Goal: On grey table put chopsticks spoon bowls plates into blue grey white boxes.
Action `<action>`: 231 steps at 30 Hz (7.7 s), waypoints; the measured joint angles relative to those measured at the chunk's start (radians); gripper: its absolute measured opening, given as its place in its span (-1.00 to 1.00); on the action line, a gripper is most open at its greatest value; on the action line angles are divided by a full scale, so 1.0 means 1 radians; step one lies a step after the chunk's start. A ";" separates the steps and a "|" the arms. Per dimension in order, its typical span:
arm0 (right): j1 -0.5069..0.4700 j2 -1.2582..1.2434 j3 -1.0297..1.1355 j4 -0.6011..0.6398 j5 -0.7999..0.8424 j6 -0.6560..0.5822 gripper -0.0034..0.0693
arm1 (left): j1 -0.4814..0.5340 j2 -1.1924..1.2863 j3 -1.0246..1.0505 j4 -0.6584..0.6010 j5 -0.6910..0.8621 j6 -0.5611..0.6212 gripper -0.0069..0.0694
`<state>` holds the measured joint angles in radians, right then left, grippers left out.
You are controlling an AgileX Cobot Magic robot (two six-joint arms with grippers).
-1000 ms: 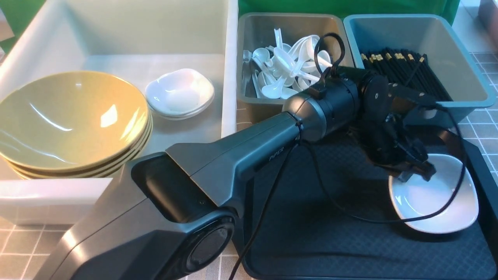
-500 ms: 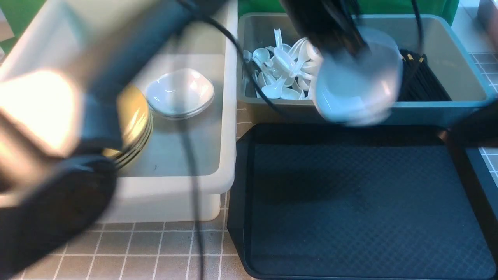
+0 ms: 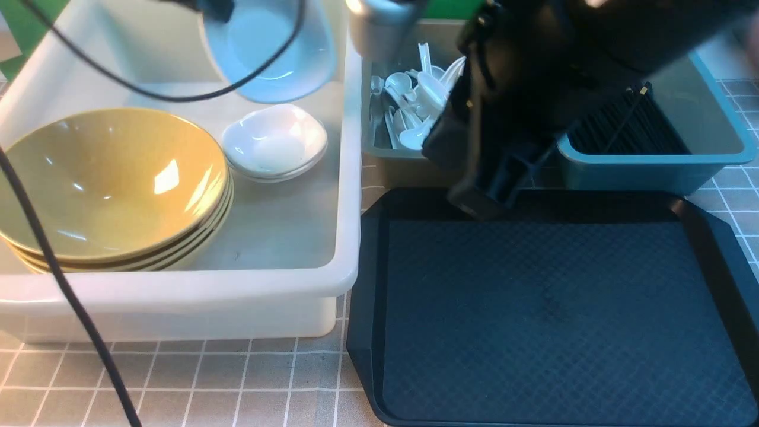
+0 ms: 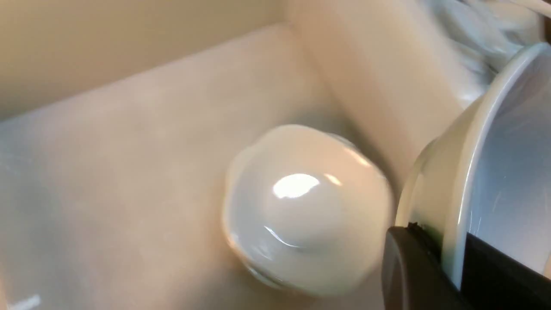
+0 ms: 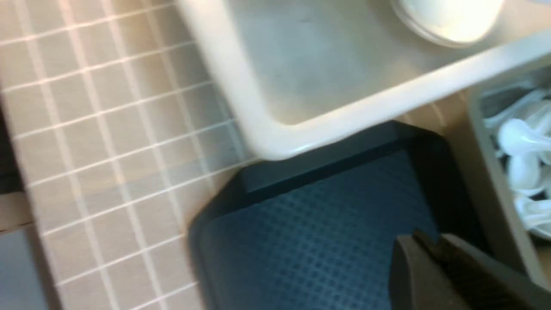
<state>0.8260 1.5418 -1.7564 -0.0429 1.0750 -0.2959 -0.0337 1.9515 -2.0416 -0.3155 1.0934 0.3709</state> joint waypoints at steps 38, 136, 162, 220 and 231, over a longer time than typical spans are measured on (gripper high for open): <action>0.001 0.061 -0.029 -0.041 0.027 0.013 -0.74 | 0.052 0.124 -0.156 -0.086 -0.007 0.213 0.41; -0.828 -1.551 1.772 -0.081 -0.862 0.439 -0.91 | 0.052 -1.707 1.468 0.028 -0.283 0.158 -0.84; -0.828 -1.551 1.765 -0.081 -0.825 0.435 -0.90 | 0.052 -1.707 1.468 0.020 -0.280 0.157 -0.84; -0.828 -1.552 1.765 -0.080 -0.821 0.434 -0.75 | 0.099 -1.964 2.069 0.187 -0.776 -0.152 -0.85; -0.828 -1.552 1.765 -0.080 -0.821 0.434 -0.73 | 0.070 -1.964 2.069 0.187 -0.776 -0.152 -0.85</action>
<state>-0.0020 -0.0098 0.0084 -0.1231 0.2535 0.1383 0.0360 -0.0123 0.0272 -0.1286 0.3178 0.2187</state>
